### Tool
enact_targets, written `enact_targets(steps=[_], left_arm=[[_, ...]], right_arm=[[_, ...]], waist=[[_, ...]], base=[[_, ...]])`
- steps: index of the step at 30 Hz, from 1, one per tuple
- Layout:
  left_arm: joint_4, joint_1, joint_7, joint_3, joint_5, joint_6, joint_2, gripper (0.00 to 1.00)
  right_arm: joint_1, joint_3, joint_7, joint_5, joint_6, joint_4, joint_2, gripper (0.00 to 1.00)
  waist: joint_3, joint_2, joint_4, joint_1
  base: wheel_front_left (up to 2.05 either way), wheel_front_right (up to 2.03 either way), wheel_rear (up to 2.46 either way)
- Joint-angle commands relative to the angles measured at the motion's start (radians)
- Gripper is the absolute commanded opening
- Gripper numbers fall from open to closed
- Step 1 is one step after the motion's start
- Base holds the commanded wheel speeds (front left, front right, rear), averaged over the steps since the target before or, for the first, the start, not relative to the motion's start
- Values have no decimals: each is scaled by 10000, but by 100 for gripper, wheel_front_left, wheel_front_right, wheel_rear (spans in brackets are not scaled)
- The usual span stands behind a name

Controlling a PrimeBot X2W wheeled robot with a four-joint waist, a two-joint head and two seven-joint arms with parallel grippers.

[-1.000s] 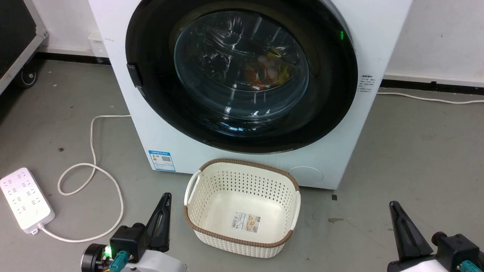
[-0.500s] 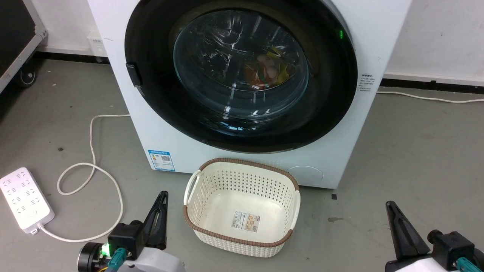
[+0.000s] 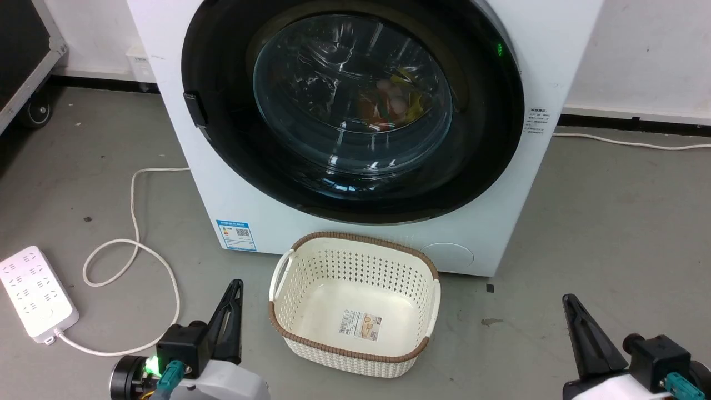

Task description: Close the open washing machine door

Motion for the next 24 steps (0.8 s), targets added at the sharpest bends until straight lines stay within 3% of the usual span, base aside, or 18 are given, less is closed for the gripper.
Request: enact_targets(steps=[1,24], left_arm=[[-71,35,36,54,109,61,-41,0],[-347,52,505,270,341,180,-101,0]], right_arm=[[-201,33,36,-95,3,-84,23,0],[-344,180,508,-226,5,-229,34,0]], waist=[[2,0,-1,0],[41,0,-39,0]], base=[[0,0,0],[0,0,0]])
